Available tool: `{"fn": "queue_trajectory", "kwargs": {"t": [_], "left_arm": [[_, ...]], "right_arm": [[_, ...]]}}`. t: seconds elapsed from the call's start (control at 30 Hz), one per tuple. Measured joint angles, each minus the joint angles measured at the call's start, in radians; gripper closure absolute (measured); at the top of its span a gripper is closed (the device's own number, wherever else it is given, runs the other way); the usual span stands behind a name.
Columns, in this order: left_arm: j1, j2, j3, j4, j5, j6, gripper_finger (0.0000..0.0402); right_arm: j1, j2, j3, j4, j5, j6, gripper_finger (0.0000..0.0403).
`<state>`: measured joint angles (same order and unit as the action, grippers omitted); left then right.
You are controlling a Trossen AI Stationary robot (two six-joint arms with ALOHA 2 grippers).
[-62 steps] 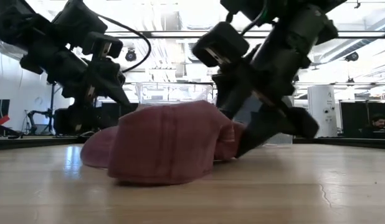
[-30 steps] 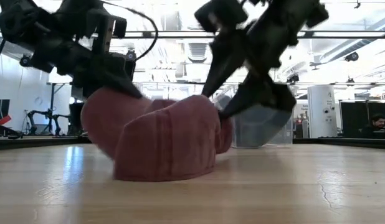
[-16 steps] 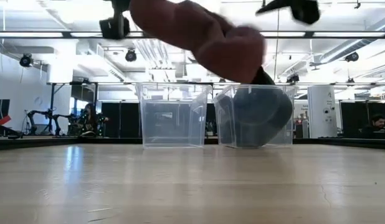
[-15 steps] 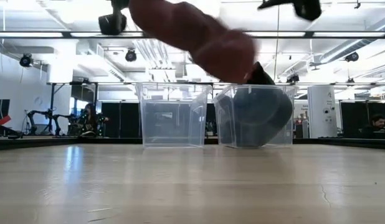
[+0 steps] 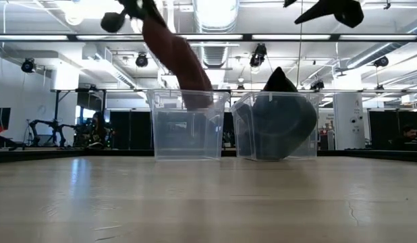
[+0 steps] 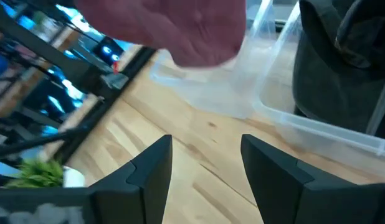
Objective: Pick & Place hat
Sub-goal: Put the red cap into the left transparent bin
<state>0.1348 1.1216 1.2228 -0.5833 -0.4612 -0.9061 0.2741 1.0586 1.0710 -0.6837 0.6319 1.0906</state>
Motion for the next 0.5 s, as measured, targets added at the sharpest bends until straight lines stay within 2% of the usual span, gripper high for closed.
{"fn": "queue_trajectory", "kwargs": {"t": [0.17,0.3,0.5], "left_arm": [[0.044,0.126,0.000,-0.112,0.052,-0.066,0.0396],[0.076,0.202,0.000,-0.086,0.071,-0.089,0.0394],[0.118,0.275,0.002,-0.015,0.078,-0.083,0.0347]], "right_arm": [[0.000,0.049,0.000,-0.016,-0.008,0.001,0.0216],[0.001,0.069,0.000,-0.024,-0.026,-0.002,0.0216],[0.001,0.069,-0.010,-0.032,-0.041,-0.038,0.0216]]}}
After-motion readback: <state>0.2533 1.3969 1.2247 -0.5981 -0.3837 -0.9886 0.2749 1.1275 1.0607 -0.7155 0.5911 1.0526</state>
